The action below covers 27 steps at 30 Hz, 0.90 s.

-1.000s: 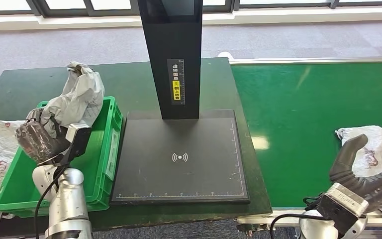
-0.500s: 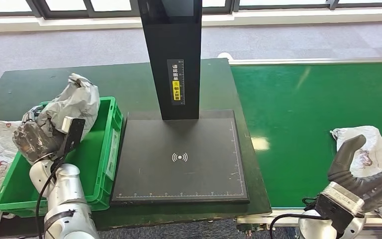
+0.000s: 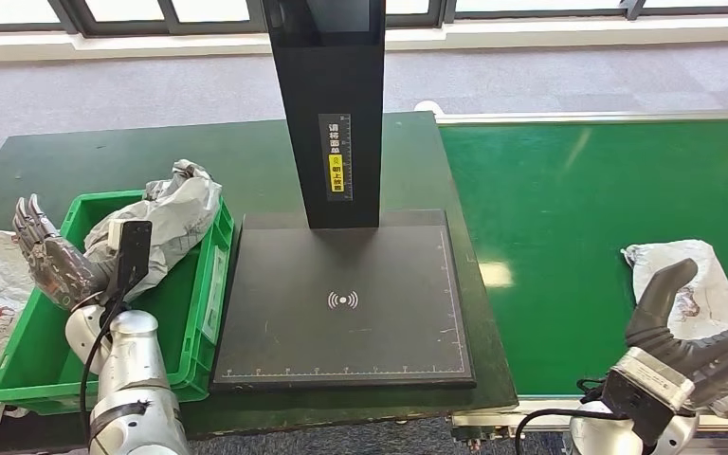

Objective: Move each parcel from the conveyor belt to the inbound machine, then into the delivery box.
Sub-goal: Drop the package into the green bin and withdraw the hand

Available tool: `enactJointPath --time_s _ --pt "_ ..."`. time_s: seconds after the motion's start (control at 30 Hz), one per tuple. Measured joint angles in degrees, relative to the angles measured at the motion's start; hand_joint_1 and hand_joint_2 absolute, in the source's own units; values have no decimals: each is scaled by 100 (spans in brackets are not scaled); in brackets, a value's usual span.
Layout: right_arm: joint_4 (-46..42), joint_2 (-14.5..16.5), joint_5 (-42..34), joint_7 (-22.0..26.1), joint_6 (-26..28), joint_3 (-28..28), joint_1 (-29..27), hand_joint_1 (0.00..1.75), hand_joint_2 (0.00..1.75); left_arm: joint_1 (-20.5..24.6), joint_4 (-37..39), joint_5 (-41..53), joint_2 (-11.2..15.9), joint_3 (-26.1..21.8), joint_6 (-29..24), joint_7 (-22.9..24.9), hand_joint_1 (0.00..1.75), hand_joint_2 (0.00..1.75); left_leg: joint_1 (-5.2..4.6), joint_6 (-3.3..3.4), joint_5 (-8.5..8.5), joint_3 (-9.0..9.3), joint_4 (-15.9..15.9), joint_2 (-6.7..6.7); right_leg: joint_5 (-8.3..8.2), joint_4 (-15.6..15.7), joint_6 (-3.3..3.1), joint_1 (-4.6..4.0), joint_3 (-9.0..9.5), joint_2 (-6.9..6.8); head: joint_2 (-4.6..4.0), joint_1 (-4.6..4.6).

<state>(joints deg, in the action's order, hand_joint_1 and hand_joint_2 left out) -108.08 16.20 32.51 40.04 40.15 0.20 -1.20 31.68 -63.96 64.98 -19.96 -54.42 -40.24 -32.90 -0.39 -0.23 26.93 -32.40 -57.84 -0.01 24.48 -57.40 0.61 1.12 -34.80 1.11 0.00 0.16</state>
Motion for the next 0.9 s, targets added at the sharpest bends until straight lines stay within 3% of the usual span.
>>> enactJointPath --time_s 0.03,0.2,0.5,0.7,0.83,0.9 --pt "0 0 -2 -1 0 -2 0 0 175 -5 -1 -129 0 3 0 -126 0 0 0 0 0 1 0 0 0 0 0 0 1 0 0 0" --pt "13 0 -38 -2 0 -47 -4 0 175 -271 -278 -1676 -3 322 -2 -678 0 0 -1 -1 7 12 2 2 7 0 1 1 10 3 0 -1" --pt "113 0 23 -4 -1 -152 -11 0 175 -781 -870 -2587 -4 953 -2 -719 0 0 0 -1 12 16 3 -4 17 0 -3 1 17 -4 0 0" --pt "1000 0 783 -332 -2 -751 31 0 175 -1486 -1672 -3702 5 1608 -2 -725 0 0 2 4 18 6 3 -19 29 0 1 -2 22 -20 0 -1" --pt "1613 0 882 -245 -2 -1260 86 0 175 -1698 -1996 -3853 39 1755 -2 -726 0 175 3 7 15 -7 2 -52 30 1 3 -3 22 -56 0 1" --pt "1795 0 910 -255 -2 -1383 115 0 175 -1740 -2058 -3789 50 1769 -2 -726 0 175 3 8 14 -9 2 -58 31 0 3 -3 22 -66 0 1"
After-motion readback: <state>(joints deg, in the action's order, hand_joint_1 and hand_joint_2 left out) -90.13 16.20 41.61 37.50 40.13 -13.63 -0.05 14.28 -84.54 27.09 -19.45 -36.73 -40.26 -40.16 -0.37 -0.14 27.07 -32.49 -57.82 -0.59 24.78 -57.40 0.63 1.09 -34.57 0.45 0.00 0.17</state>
